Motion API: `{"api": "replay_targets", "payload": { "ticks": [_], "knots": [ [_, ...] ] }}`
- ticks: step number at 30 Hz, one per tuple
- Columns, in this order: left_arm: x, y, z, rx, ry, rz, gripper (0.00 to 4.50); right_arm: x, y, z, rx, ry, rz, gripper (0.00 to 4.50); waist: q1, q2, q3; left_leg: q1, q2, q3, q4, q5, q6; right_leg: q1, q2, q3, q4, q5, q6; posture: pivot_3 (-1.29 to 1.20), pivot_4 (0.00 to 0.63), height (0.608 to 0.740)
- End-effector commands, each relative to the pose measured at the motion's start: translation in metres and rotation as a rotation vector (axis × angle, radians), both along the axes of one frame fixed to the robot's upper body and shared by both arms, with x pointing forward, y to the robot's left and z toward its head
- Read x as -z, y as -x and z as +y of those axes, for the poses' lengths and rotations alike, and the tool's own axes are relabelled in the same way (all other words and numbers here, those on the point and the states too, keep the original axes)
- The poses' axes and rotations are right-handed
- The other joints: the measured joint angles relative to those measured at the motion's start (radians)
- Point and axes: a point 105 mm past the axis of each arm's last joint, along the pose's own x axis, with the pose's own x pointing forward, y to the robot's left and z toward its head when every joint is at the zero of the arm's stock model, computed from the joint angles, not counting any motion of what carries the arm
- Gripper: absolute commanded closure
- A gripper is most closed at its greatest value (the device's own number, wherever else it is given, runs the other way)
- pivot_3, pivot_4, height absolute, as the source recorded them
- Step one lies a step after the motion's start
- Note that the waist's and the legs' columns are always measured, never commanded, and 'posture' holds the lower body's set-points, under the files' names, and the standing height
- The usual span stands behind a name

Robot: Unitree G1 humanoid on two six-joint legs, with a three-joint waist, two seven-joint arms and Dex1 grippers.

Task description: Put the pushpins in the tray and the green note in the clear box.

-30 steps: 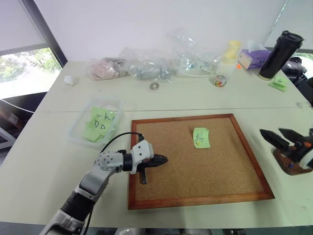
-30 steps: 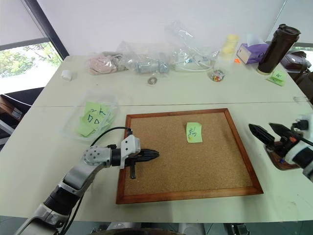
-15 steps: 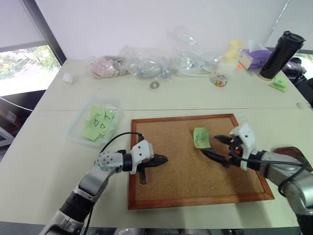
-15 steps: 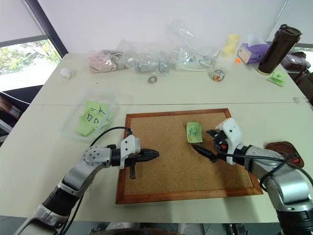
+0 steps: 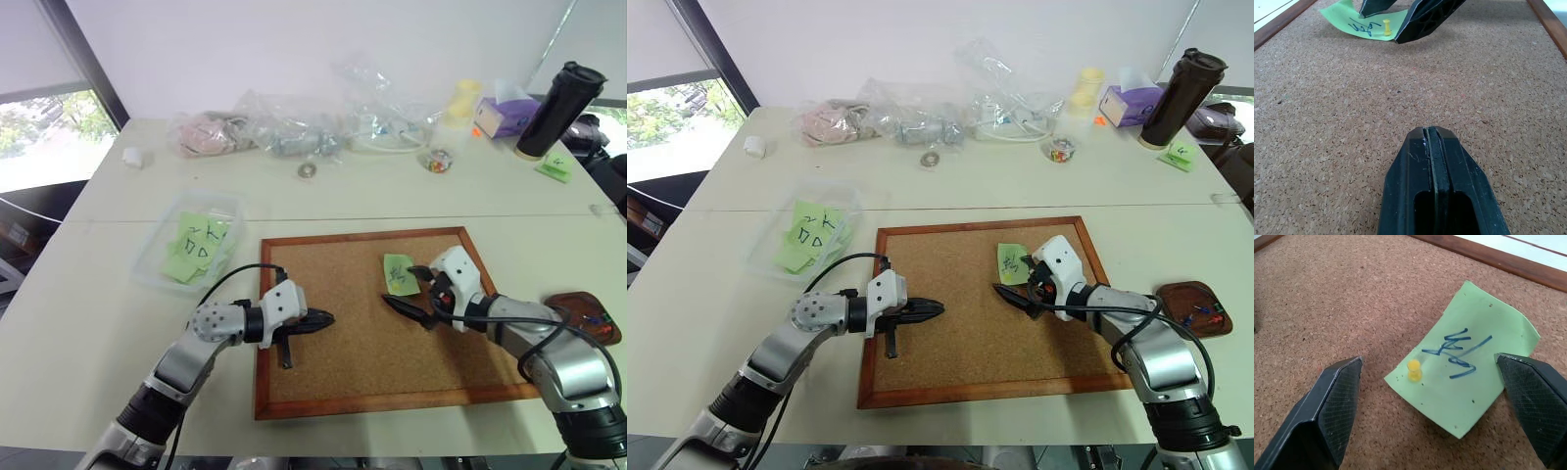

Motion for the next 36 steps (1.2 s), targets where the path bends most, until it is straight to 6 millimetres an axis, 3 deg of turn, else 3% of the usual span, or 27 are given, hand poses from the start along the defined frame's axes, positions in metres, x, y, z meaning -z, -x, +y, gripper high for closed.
{"api": "replay_targets", "payload": {
  "ticks": [1,7,11,17,23,29,36],
  "knots": [
    [0.017,0.002,0.009,-0.025,-0.062,0.055,4.50,-0.003,-0.001,0.005,-0.024,0.003,-0.032,1.30,0.000,0.000,0.000,0.000,0.000,0.000,0.000,0.000,0.000,0.000,0.000,0.000,0.000,0.000,0.000,0.00,0.150,0.730],
    [0.017,0.002,0.008,-0.024,-0.061,0.055,4.50,-0.004,0.000,0.008,-0.036,0.003,-0.040,4.36,0.000,0.000,0.000,0.000,0.000,0.000,0.000,0.000,0.000,0.000,0.000,0.000,0.000,0.000,0.000,0.00,0.150,0.730],
    [0.018,0.002,0.009,-0.024,-0.062,0.055,4.50,-0.012,0.001,0.007,-0.025,-0.021,-0.059,4.44,0.000,0.000,0.000,0.000,0.000,0.000,0.000,0.000,0.000,0.000,0.000,0.000,0.000,0.000,0.000,0.00,0.150,0.730],
    [0.020,0.003,0.010,-0.019,-0.064,0.058,4.50,-0.054,0.002,-0.002,0.038,-0.135,-0.125,4.44,0.001,0.000,0.000,-0.001,0.000,0.000,0.000,0.000,0.000,-0.001,0.000,0.000,0.000,0.000,0.000,0.00,0.150,0.730],
    [0.021,0.004,0.008,-0.013,-0.060,0.063,4.50,-0.089,0.013,-0.028,0.122,-0.195,-0.164,4.44,0.001,0.000,0.000,-0.001,0.000,0.000,0.000,0.000,0.000,0.000,0.000,0.000,0.000,0.000,0.000,0.00,0.150,0.730],
    [0.018,-0.001,0.006,-0.011,-0.049,0.057,4.50,-0.086,0.031,-0.019,0.036,-0.120,-0.114,4.44,0.002,0.000,0.000,-0.001,0.000,0.000,0.000,0.000,0.000,0.000,0.000,0.000,0.000,0.000,0.000,0.00,0.150,0.730],
    [-0.029,-0.014,0.000,0.003,0.096,0.095,4.50,-0.079,0.049,0.008,-0.168,-0.007,-0.074,4.44,0.003,-0.004,0.004,-0.001,0.000,0.000,0.001,0.000,0.000,0.000,0.000,0.000,0.000,0.000,0.000,0.00,0.150,0.730]
  ]
}}
